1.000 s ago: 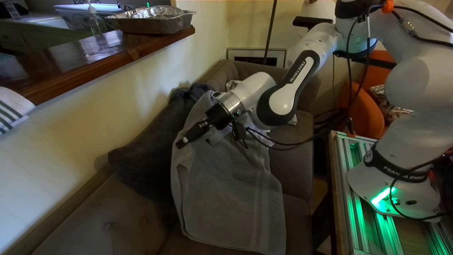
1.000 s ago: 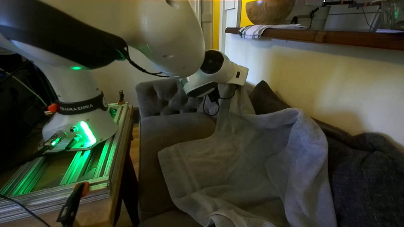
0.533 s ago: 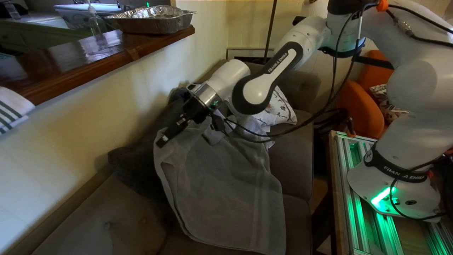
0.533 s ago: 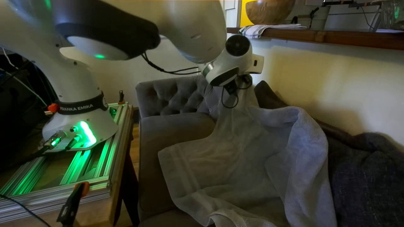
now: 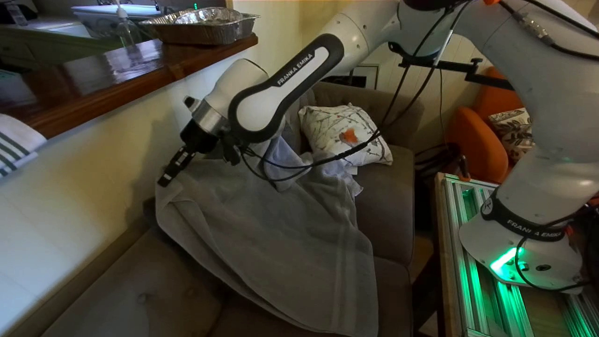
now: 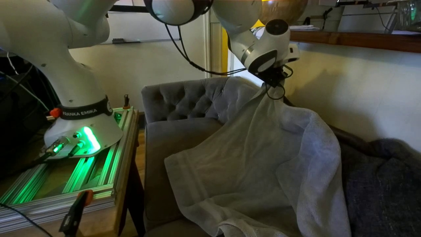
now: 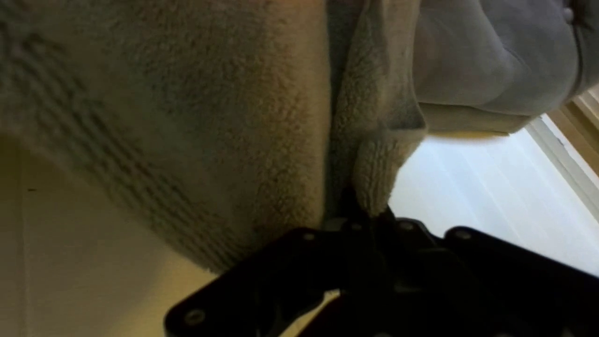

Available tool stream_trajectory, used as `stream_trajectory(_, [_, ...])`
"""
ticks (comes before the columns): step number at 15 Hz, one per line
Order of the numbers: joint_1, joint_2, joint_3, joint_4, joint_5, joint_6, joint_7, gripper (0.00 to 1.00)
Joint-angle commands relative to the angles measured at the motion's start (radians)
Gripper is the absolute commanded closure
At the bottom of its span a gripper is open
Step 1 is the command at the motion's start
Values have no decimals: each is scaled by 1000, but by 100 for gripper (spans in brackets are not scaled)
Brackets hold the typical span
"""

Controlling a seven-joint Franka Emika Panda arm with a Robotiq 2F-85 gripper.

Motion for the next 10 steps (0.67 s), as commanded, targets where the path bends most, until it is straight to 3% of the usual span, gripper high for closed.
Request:
stream_trajectory(1, [181, -57, -182, 141, 76, -21, -101, 68])
stream_trajectory(4, [290, -62, -305, 207, 76, 1, -180, 48])
stream_trajectory(10, [278, -57, -312, 179, 29, 125, -406, 7])
